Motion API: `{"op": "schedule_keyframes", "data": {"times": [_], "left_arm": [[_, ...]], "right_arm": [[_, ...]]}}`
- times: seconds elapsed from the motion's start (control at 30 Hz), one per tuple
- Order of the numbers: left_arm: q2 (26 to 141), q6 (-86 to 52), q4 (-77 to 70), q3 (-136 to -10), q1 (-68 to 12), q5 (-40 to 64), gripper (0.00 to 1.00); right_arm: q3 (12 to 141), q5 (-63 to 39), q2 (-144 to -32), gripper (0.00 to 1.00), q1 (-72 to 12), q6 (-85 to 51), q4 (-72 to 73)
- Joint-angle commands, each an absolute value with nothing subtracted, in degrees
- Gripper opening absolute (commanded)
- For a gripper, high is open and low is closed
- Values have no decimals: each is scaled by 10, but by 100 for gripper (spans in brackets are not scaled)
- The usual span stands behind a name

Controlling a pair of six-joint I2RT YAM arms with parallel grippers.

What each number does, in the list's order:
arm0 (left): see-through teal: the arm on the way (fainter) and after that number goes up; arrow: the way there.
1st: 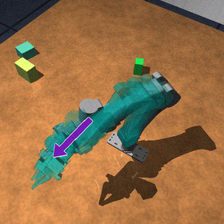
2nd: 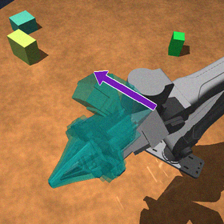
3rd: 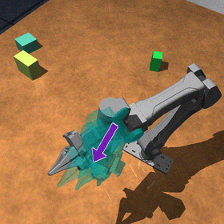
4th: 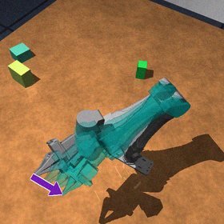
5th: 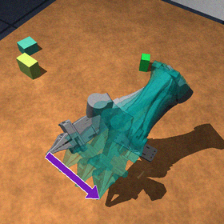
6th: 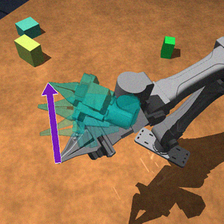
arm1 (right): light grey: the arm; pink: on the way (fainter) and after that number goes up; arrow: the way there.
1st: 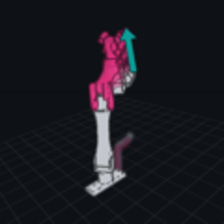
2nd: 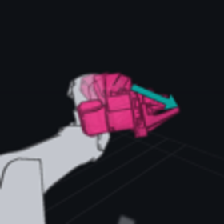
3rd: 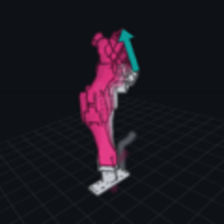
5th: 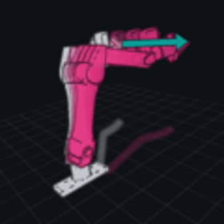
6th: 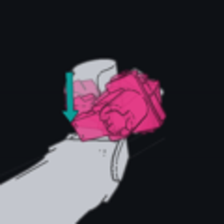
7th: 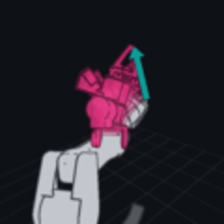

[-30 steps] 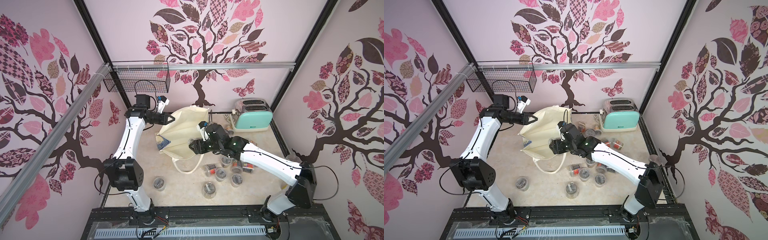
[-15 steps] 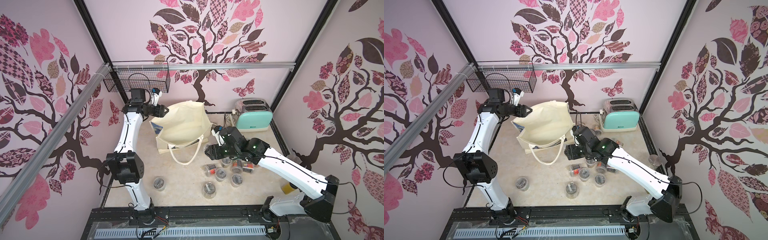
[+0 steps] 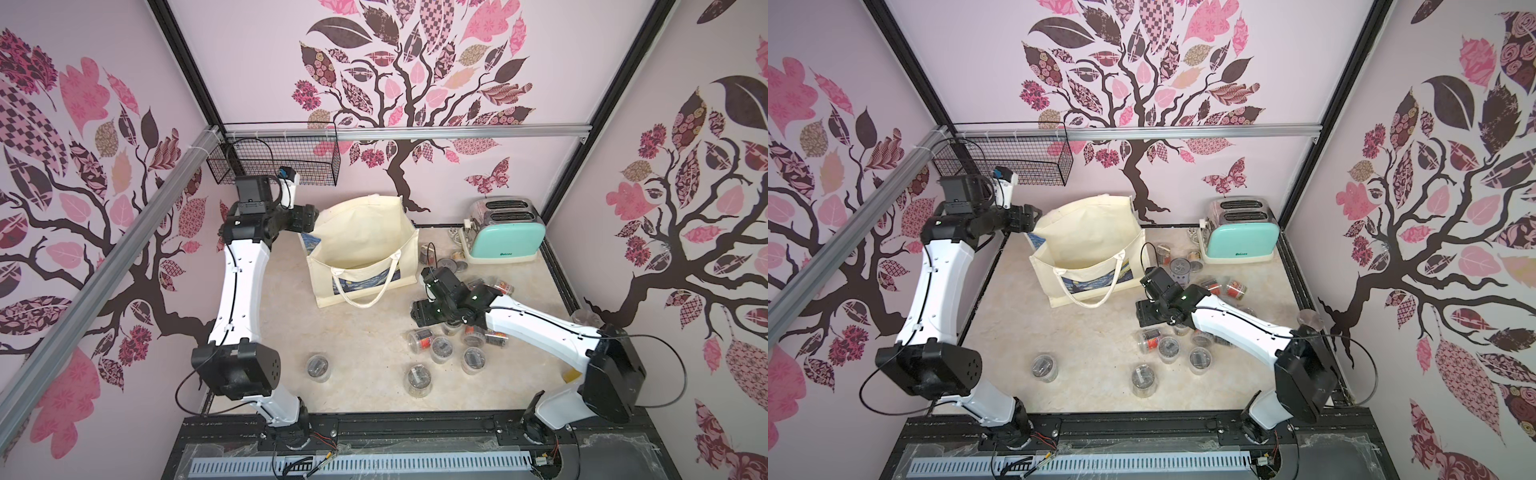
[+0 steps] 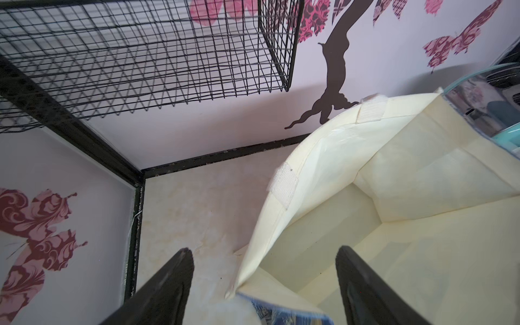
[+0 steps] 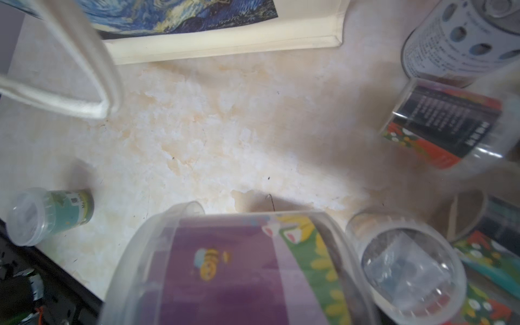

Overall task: Take out the seed jars from the canvas bag
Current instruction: Place the canvas bag at the center of the board, then place the seed jar at the center of the board.

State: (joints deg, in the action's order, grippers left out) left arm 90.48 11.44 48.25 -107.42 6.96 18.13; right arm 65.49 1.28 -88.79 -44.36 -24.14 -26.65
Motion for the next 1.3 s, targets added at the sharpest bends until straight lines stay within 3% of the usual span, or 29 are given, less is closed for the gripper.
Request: {"op": "schedule_keyframes", "data": {"times": [0.0, 0.17, 0.43, 0.63, 0.87, 0.97, 1.27], "left_arm": [[860, 122, 562, -1046, 95, 252, 82], [772, 61, 576, -932, 173, 355, 82], [683, 88, 589, -771, 220, 327, 83], [667, 101, 592, -690, 229, 307, 83], [662, 232, 617, -627, 229, 424, 86], [658, 256, 601, -599, 229, 445, 87], [662, 183, 361, -462, 217, 458, 89]], "right_arm": [[652, 29, -939, 64, -432, -222, -199], [636, 47, -995, 65, -417, -215, -149], [610, 73, -1039, 70, -412, -217, -81], [616, 108, -1032, 81, -410, -207, -74], [584, 141, -942, 88, -410, -208, -59], [556, 168, -874, 97, -410, -194, -40], [360, 315, -670, 99, -408, -60, 171]]}}
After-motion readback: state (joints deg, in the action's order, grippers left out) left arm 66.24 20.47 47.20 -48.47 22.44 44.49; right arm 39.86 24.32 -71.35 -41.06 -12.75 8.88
